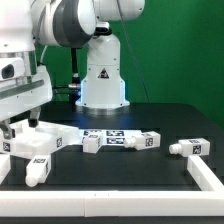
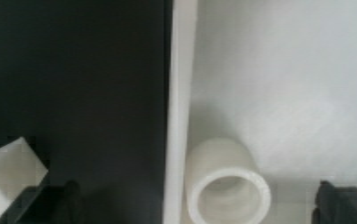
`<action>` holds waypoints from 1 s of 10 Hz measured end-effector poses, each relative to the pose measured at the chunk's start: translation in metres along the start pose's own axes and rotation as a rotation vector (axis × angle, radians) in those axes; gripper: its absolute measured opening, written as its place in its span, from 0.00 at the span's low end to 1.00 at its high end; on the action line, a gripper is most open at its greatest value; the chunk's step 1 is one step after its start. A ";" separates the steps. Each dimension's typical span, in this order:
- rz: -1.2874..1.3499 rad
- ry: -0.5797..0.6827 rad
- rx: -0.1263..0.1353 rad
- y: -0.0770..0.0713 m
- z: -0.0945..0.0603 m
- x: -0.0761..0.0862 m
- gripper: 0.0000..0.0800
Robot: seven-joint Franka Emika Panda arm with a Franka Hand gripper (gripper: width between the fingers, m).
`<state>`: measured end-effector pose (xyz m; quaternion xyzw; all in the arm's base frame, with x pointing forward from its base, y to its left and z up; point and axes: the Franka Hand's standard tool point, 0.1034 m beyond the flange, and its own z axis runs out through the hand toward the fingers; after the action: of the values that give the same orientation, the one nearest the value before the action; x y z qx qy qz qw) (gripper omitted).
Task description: Assemble one leg
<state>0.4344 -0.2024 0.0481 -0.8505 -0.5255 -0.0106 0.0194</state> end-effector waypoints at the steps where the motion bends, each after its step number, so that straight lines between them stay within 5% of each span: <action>1: 0.035 -0.013 -0.027 0.008 0.008 -0.014 0.81; 2: 0.074 -0.026 -0.037 0.015 0.020 -0.021 0.81; 4: 0.076 -0.029 -0.009 0.010 0.036 -0.028 0.81; 7: 0.088 -0.029 0.003 0.006 0.040 -0.030 0.81; 10: 0.089 -0.029 0.003 0.006 0.040 -0.030 0.31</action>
Offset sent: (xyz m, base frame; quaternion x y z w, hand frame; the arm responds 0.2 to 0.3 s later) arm -0.0022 -0.0059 -0.0380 -0.0006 0.0607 0.0002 0.9982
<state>0.4260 -0.2299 0.0069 -0.8730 -0.4876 0.0032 0.0136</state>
